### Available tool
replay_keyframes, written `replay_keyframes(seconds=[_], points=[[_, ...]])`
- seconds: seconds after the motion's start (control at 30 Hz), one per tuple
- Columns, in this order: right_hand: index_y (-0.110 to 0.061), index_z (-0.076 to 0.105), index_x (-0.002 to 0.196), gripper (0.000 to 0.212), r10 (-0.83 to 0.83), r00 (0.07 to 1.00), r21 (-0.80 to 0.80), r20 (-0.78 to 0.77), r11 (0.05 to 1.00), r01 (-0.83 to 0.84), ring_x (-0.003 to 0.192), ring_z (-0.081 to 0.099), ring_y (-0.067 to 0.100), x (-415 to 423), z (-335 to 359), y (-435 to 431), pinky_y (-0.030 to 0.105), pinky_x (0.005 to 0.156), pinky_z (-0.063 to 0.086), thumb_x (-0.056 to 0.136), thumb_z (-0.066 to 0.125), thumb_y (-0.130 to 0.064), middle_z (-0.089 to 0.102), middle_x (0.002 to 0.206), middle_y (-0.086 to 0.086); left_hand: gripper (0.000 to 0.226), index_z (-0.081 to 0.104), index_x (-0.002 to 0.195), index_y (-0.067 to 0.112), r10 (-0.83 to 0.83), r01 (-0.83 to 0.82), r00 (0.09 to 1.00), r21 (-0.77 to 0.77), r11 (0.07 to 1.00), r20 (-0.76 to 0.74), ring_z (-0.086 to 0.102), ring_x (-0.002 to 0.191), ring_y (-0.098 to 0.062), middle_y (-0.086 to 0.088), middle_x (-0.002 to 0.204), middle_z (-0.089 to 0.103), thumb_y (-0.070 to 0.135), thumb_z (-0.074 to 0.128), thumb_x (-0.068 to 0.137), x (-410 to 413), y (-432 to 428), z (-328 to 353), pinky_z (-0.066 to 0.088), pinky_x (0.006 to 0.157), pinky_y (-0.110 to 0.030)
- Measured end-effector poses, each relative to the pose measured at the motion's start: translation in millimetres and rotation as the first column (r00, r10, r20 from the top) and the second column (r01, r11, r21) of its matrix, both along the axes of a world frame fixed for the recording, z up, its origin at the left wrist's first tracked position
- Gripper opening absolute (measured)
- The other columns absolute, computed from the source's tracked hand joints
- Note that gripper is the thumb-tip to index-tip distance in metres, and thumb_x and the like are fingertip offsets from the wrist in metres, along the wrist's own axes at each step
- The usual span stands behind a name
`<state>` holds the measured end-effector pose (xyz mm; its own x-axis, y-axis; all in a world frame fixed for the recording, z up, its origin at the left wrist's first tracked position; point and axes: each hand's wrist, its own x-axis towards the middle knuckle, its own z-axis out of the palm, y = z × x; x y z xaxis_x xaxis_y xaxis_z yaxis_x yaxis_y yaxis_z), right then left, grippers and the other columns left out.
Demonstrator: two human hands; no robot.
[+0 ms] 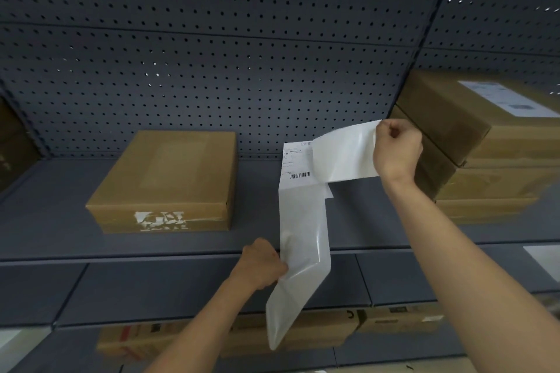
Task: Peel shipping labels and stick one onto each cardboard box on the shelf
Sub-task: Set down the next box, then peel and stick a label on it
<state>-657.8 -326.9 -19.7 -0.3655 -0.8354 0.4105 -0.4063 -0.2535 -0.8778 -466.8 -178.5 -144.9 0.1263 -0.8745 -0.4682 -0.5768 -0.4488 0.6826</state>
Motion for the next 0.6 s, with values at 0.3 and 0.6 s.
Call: replay_keyframes(seconds=[0.3, 0.6], points=[[-0.011, 0.067, 0.092, 0.014, 0.128, 0.989, -0.112, 0.072, 0.986, -0.12, 0.074, 0.055, 0.002, 15, 2, 14, 0.015, 0.073, 0.046, 0.094, 0.054, -0.011, 0.062, 0.081, -0.005, 0.02, 0.072, 0.094, -0.004, -0.02, 0.013, 0.994, -0.066, 0.998, -0.109, 0.06, 0.051, -0.002, -0.011, 0.08, 0.072, 0.011, 0.062, 0.087, 0, 11, 3, 0.045, 0.047, -0.013], [-0.015, 0.064, 0.094, 0.012, 0.373, 0.922, -0.208, -0.105, 0.898, -0.387, 0.078, 0.058, 0.011, 72, -6, 58, 0.028, 0.071, 0.048, 0.098, 0.054, -0.014, 0.063, 0.084, -0.004, 0.017, 0.071, 0.097, 0.012, 0.158, -0.327, 0.84, -0.254, 0.91, -0.518, 0.066, 0.065, -0.017, -0.008, 0.093, 0.075, 0.022, 0.057, 0.098, 31, 20, 55, 0.05, 0.059, -0.029]])
